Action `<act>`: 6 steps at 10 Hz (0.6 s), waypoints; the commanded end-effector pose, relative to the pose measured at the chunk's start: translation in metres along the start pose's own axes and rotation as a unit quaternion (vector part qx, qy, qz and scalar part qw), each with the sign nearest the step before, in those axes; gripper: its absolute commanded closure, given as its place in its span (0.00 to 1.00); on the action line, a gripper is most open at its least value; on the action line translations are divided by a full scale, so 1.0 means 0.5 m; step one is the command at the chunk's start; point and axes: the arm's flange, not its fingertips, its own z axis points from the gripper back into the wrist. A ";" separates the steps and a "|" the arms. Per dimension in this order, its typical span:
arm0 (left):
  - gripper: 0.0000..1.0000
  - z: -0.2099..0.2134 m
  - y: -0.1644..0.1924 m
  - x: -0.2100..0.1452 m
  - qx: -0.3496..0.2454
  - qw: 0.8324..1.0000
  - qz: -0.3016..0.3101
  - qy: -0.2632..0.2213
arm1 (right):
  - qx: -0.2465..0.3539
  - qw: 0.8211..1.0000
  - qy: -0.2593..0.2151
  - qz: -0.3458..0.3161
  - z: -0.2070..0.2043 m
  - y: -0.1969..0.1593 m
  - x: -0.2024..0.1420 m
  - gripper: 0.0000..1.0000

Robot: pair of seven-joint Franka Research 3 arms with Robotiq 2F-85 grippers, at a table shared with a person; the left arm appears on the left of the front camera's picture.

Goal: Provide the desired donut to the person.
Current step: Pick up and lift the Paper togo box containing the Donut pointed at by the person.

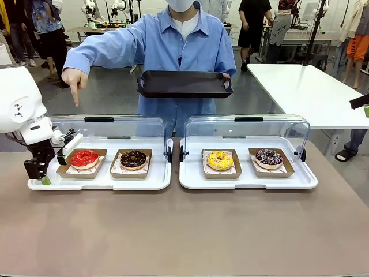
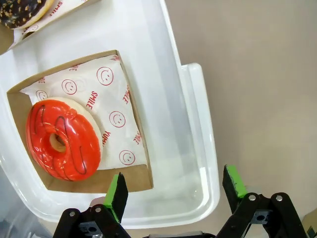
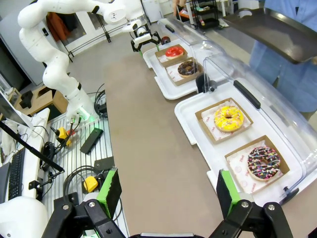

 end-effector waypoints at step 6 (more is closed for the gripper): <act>0.00 -0.032 0.048 0.003 0.019 0.999 0.017 0.034 | 0.002 1.000 -0.003 0.001 0.000 0.002 -0.001 0.00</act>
